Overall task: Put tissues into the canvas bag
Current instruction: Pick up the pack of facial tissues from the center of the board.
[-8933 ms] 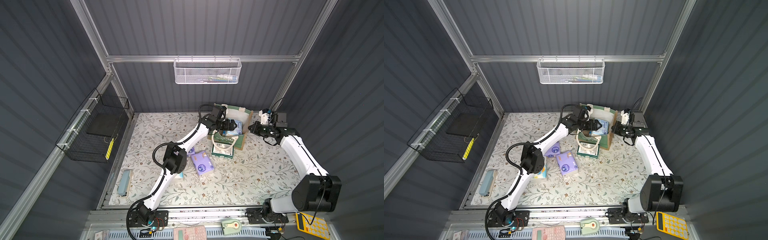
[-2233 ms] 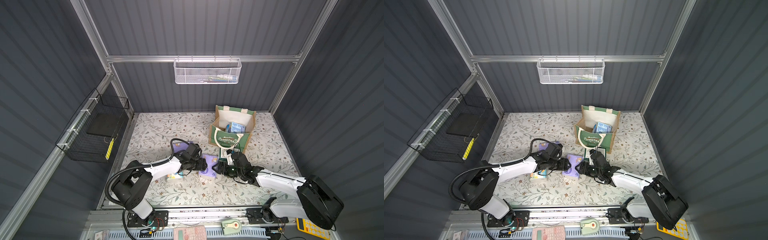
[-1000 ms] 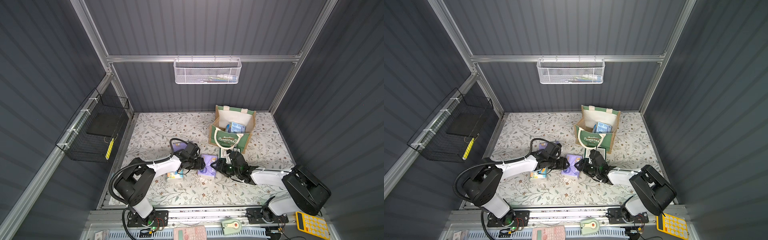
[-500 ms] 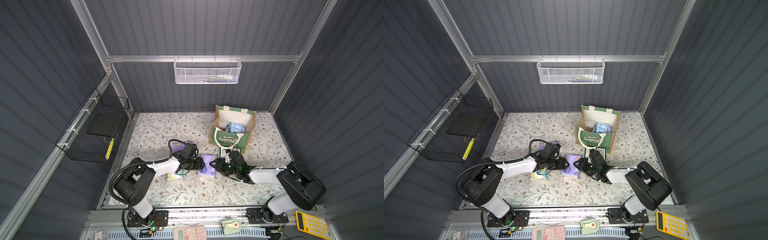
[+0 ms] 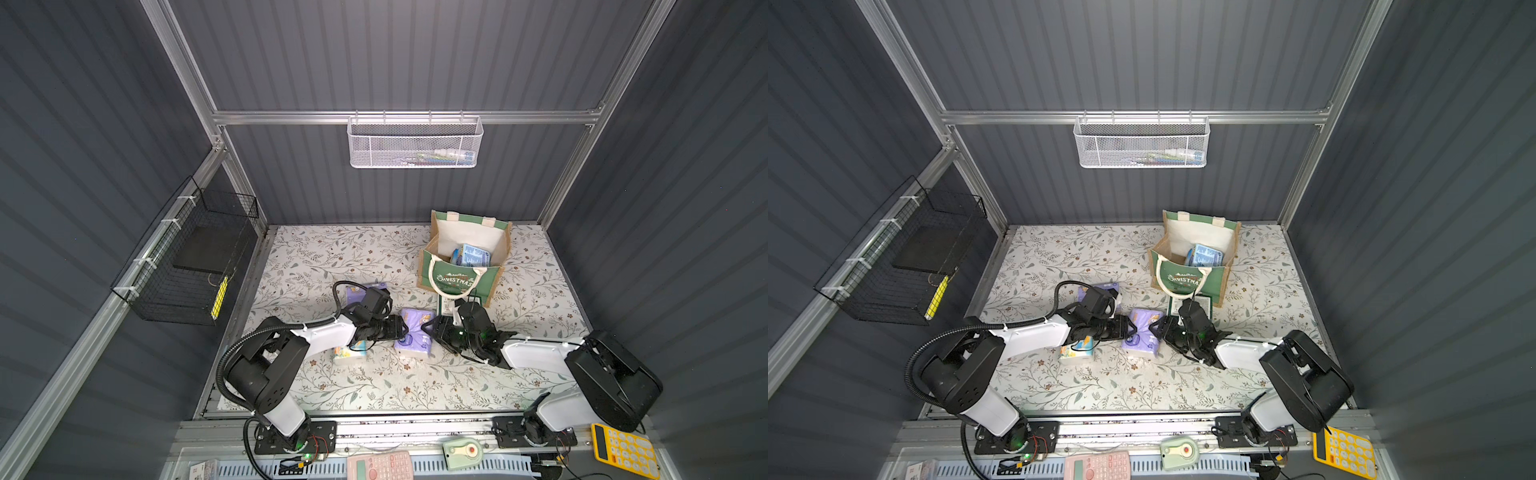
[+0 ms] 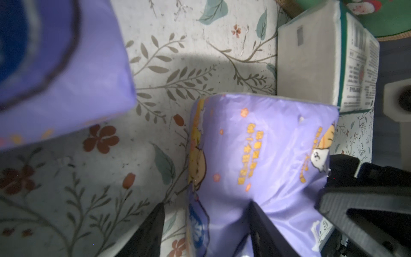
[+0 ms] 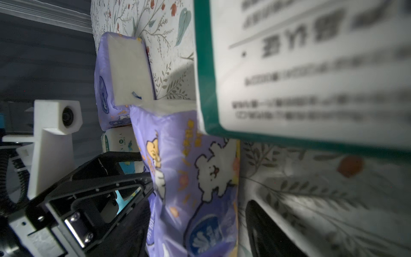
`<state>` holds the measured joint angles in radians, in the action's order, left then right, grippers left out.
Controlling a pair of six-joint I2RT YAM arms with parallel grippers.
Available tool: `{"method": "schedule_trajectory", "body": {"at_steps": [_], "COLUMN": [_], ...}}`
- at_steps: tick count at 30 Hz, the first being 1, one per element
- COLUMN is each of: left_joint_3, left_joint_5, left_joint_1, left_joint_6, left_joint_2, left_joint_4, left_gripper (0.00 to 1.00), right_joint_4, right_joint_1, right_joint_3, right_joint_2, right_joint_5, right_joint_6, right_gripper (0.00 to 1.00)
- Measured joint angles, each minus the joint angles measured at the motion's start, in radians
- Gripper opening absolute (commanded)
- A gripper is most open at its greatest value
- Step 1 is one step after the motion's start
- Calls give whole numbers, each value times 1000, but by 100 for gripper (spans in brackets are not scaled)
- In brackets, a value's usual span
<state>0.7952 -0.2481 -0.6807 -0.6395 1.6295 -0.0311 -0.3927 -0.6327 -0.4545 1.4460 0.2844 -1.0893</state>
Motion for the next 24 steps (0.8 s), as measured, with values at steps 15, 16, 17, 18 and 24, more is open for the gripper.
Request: {"method": "schedule_trajectory", "body": {"at_steps": [15, 16, 17, 18, 24], "left_joint_3": [-18, -19, -19, -19, -30], "left_joint_5": [-18, -20, -23, -24, -27], "left_joint_1": [6, 8, 8, 8, 10], "left_joint_6": [-11, -12, -13, -16, -26], "left_joint_2": [0, 0, 0, 0, 0], "left_joint_4": [33, 34, 35, 36, 55], "left_gripper": [59, 59, 59, 59, 59], "right_joint_4": [-40, -49, -55, -62, -95], "right_joint_1": [-10, -11, -12, -12, -16], "right_joint_3": [-32, -33, -34, -35, -37], "right_joint_2": [71, 76, 82, 90, 113], "right_joint_5": [30, 31, 37, 43, 56], "right_joint_6": [-8, -11, -11, -14, -39], "right_gripper": [68, 67, 66, 65, 58]}}
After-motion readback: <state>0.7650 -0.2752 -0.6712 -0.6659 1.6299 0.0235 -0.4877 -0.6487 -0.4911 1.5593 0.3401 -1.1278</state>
